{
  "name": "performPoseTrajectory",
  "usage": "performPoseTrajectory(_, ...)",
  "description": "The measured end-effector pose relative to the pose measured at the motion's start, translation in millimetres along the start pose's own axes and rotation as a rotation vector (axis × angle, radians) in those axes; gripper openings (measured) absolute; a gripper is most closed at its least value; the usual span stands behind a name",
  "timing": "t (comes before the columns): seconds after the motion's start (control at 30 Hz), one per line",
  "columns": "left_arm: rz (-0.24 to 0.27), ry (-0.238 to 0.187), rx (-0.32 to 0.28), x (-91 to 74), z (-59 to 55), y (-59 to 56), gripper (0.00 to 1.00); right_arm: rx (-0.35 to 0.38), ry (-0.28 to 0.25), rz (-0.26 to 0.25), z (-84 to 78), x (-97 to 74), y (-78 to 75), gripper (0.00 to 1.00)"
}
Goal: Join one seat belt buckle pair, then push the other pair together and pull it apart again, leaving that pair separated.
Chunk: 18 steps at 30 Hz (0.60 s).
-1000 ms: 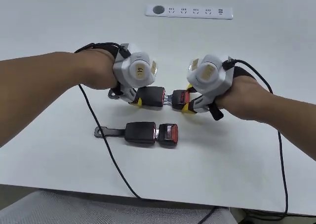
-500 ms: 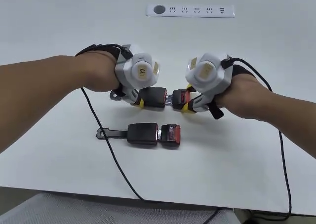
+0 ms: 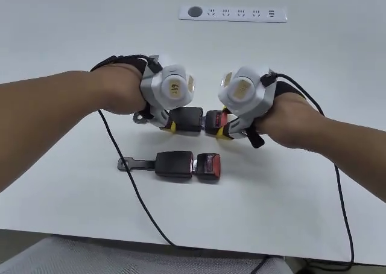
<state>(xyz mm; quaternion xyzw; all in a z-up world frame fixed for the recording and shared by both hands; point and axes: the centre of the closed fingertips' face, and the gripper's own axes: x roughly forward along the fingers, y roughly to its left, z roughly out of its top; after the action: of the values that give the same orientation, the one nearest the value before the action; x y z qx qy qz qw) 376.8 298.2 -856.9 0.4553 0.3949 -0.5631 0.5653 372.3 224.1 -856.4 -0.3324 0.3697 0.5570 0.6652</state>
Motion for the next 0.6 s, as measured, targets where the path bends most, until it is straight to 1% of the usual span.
performPoseTrajectory(0.1,-0.001,-0.002,-0.002,0.2,0.0,0.0,0.3,0.0,0.001,0.0,-0.3,0.1,-0.2,0.33)
performPoseTrajectory(0.23,-0.005,0.006,0.007,0.6,0.4,0.0,0.31,0.001,-0.002,-0.004,-1.2,-0.1,-0.4,0.33)
performPoseTrajectory(0.43,0.002,-0.008,0.001,0.4,0.7,0.1,0.31,-0.025,-0.003,-0.006,-2.8,-0.6,0.8,0.34)
performPoseTrajectory(0.6,0.013,-0.02,-0.016,0.2,0.7,0.0,0.31,-0.012,-0.009,-0.009,-4.1,-1.2,0.9,0.34)
